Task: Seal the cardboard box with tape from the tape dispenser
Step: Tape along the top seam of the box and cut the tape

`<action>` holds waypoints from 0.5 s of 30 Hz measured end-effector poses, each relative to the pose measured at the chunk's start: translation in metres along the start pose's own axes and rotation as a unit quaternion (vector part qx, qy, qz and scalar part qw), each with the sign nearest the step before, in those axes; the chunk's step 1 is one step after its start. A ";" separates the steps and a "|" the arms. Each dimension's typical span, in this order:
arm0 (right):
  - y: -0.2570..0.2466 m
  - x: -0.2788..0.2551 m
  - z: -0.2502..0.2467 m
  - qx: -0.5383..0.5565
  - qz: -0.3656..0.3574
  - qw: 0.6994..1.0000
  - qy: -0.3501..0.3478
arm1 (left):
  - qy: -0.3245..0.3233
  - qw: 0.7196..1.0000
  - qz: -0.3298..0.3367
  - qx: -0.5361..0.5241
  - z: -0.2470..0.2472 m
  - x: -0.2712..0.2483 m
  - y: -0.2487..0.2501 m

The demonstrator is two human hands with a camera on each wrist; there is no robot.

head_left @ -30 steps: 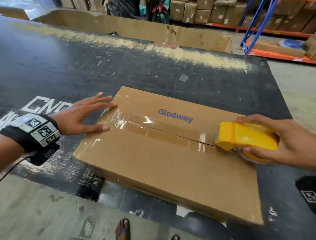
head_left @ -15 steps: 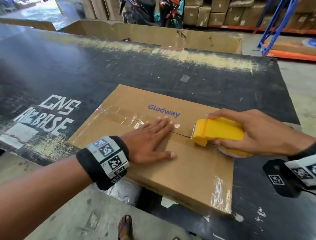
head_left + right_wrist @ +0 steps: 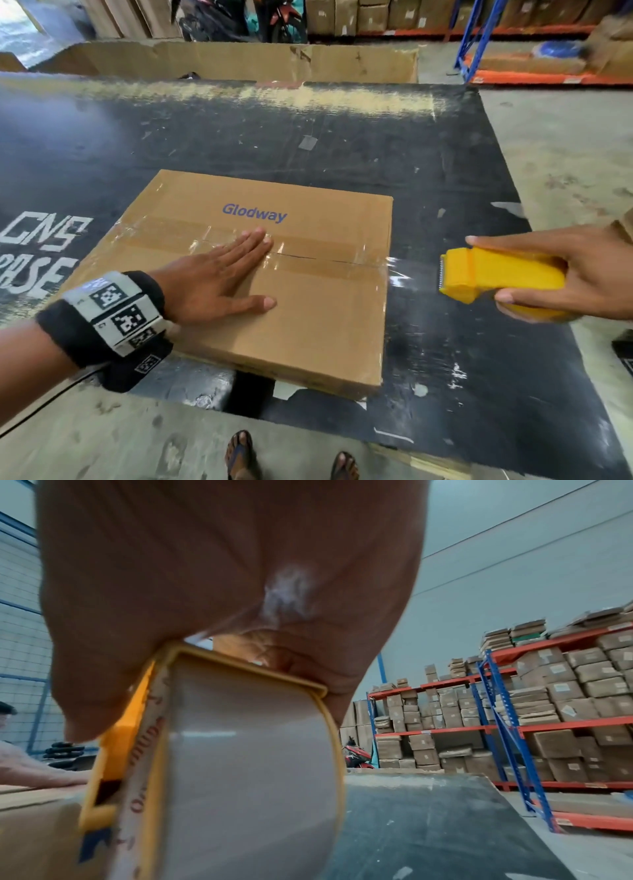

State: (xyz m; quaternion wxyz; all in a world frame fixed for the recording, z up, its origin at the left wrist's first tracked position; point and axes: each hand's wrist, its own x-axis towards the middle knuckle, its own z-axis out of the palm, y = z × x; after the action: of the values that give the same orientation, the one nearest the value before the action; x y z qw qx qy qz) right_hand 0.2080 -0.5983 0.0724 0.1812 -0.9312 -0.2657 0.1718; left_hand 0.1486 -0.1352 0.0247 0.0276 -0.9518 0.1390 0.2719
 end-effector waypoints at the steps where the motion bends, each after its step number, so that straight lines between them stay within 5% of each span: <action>1: 0.000 0.003 0.005 -0.011 -0.001 1.000 -0.010 | 0.000 1.000 -0.001 -0.001 0.000 0.000 0.001; 9: 0.014 0.044 0.046 -0.059 -0.039 0.997 -0.034 | 0.031 0.999 -0.018 -0.038 -0.006 -0.008 0.008; 12: 0.009 0.054 0.058 -0.038 -0.039 0.998 -0.035 | 0.127 0.992 -0.002 0.019 -0.019 -0.008 0.012; 15: 0.010 0.059 0.071 0.007 -0.031 0.999 -0.035 | 0.233 0.967 0.090 0.041 -0.045 -0.001 0.044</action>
State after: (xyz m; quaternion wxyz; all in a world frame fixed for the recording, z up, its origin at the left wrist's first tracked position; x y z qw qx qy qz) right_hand 0.2297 -0.5555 -0.0074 0.1839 -0.9146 -0.2994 0.2002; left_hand 0.1583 -0.1826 0.0644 0.0090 -0.9705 0.2381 0.0378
